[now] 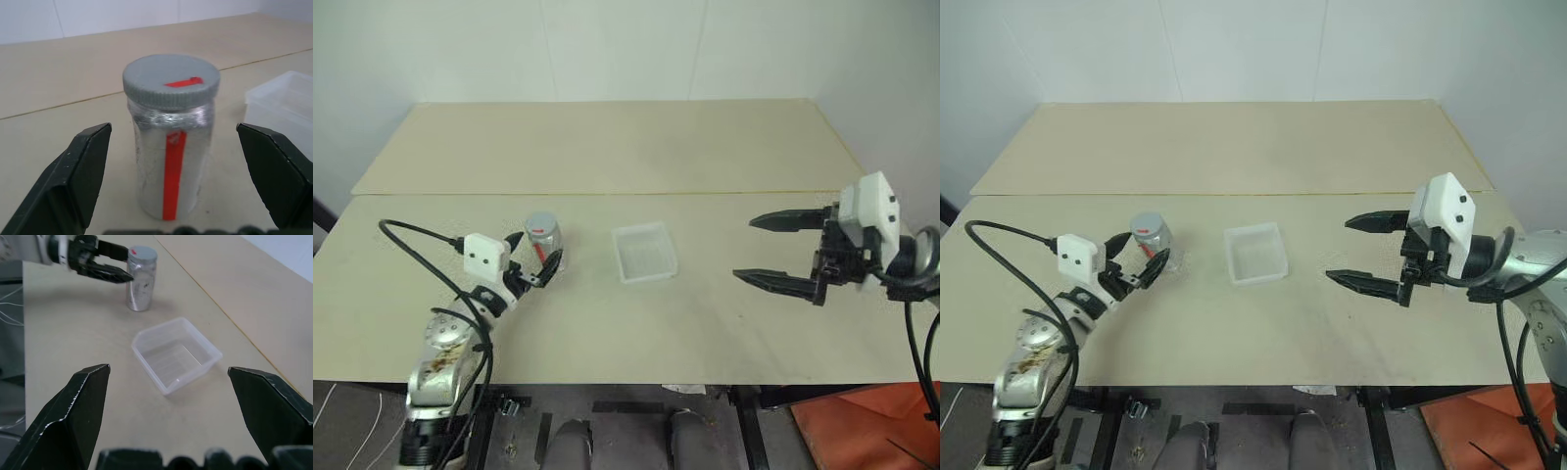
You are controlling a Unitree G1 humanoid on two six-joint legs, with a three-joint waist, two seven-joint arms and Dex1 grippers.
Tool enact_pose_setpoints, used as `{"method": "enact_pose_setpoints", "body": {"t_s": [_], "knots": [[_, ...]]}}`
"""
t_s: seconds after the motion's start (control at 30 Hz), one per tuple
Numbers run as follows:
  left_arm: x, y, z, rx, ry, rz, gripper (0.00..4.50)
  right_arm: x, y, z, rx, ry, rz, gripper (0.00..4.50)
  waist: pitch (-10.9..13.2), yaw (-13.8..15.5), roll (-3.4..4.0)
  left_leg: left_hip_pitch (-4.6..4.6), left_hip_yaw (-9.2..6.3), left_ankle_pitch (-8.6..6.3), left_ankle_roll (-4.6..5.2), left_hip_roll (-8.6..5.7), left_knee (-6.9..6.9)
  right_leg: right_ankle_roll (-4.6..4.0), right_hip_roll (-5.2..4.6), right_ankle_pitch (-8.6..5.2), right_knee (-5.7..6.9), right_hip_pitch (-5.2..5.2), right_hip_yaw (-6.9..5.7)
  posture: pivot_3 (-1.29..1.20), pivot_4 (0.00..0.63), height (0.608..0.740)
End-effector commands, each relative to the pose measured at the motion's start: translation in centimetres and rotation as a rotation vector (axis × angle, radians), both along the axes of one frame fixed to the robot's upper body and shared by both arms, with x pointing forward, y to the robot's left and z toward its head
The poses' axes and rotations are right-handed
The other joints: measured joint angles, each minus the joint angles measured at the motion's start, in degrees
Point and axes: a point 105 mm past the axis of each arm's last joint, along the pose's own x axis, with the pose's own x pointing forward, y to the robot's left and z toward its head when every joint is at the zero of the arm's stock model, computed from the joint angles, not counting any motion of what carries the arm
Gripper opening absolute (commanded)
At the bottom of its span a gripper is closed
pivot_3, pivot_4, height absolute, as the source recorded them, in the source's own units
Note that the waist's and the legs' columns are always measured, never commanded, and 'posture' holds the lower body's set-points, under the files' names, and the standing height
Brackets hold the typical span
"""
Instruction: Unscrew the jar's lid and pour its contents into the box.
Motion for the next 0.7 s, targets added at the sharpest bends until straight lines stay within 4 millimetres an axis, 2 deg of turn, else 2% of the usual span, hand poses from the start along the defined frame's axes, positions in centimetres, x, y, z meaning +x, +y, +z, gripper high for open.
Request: {"method": "enact_pose_setpoints", "body": {"t_s": [0.03, 0.37, 0.6, 0.7], "knots": [[0.6, -0.6, 0.6, 0.015, -0.053, 0.003, 4.46, -0.6, 0.1, 1.2, -0.021, -0.050, 0.030, 4.50, 0.0, 0.0, 0.00, 0.00, 0.00, 0.00, 0.00, 0.00, 0.00, 0.00, 0.00, 0.00, 0.00, 0.00, 0.00, 0.00, 0.150, 0.740], [2.7, -1.6, 0.6, -0.023, -0.087, 0.038, 4.46, -0.8, 0.1, 1.4, -0.020, -0.060, 0.035, 4.50, 0.0, 0.1, -0.01, 0.01, -0.01, 0.00, 0.00, 0.00, 0.01, 0.01, 0.00, 0.00, 0.00, 0.02, 0.00, 0.00, 0.150, 0.740], [3.0, -2.2, 0.3, -0.032, -0.086, 0.031, 4.46, -1.1, -0.1, 1.5, -0.018, -0.063, 0.034, 4.50, 0.0, 0.1, -0.01, 0.01, -0.01, 0.00, -0.01, 0.00, 0.01, 0.01, 0.00, 0.00, 0.00, 0.02, 0.00, 0.00, 0.150, 0.740], [3.2, -2.5, 0.3, -0.034, -0.095, 0.029, 3.86, -1.2, -0.3, 1.4, -0.017, -0.062, 0.031, 4.50, 0.0, 0.1, -0.01, 0.03, -0.01, 0.01, -0.01, -0.01, 0.01, 0.01, 0.00, 0.00, 0.00, 0.04, -0.01, 0.00, 0.150, 0.740]]}}
